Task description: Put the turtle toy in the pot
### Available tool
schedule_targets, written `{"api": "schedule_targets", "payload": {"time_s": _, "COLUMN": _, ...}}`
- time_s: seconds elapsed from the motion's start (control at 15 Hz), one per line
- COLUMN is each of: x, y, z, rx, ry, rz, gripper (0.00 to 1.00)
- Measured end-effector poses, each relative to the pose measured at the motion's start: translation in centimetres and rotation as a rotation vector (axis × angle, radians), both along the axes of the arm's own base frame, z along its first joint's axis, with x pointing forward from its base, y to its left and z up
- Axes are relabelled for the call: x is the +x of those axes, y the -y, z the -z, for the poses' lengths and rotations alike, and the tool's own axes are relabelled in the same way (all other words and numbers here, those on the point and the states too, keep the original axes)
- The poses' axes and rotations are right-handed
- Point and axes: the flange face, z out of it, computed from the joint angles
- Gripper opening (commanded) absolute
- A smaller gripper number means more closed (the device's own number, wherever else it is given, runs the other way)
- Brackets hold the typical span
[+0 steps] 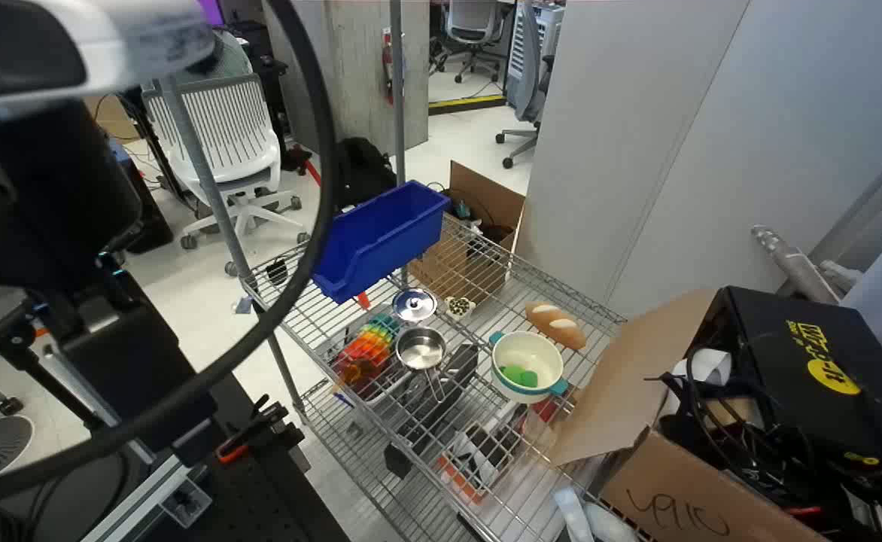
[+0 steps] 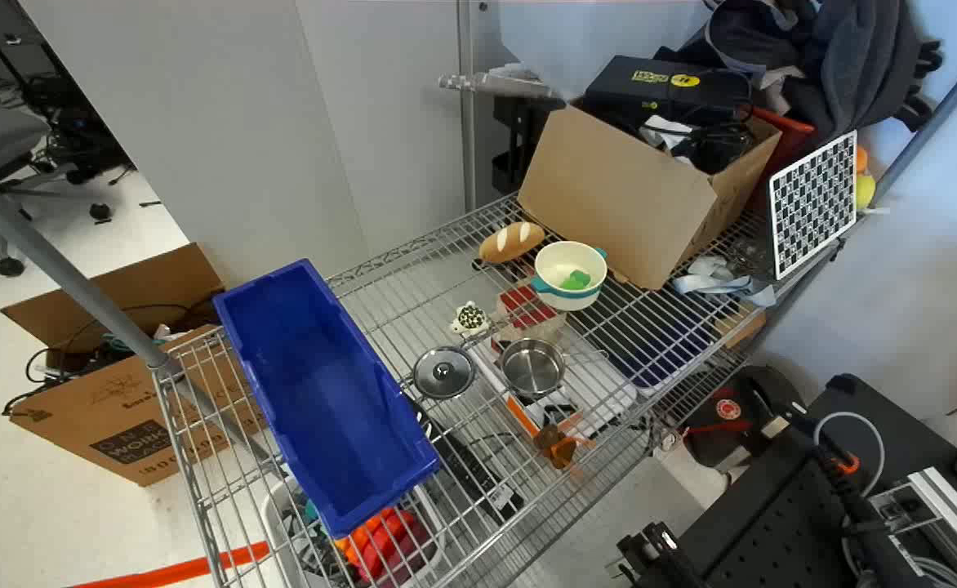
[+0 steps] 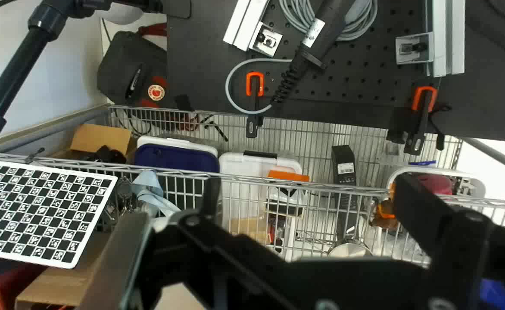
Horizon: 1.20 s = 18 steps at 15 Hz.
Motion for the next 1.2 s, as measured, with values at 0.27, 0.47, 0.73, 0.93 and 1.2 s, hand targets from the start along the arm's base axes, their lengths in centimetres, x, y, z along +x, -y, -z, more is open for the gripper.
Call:
{"api": "schedule_targets", "payload": {"time_s": 0.27, "x": 0.0, "y": 0.0, "z": -0.1, "rx": 0.000, "ry": 0.002, "rz": 0.000, "gripper": 1.00}}
{"api": "schedule_targets", "payload": {"time_s": 0.47, "x": 0.0, "y": 0.0, "z": -0.1, "rx": 0.000, "ry": 0.002, "rz": 0.000, "gripper": 1.00}}
{"api": "schedule_targets", "payload": {"time_s": 0.73, "x": 0.0, "y": 0.0, "z": -0.1, "rx": 0.000, "ry": 0.002, "rz": 0.000, "gripper": 1.00}}
{"api": "schedule_targets", "payload": {"time_s": 0.93, "x": 0.0, "y": 0.0, "z": -0.1, "rx": 0.001, "ry": 0.002, "rz": 0.004, "gripper": 1.00}}
{"api": "schedule_targets", "payload": {"time_s": 1.2, "x": 1.0, "y": -0.2, "z": 0.9, "rx": 0.001, "ry": -0.027, "rz": 0.057, "gripper": 1.00}}
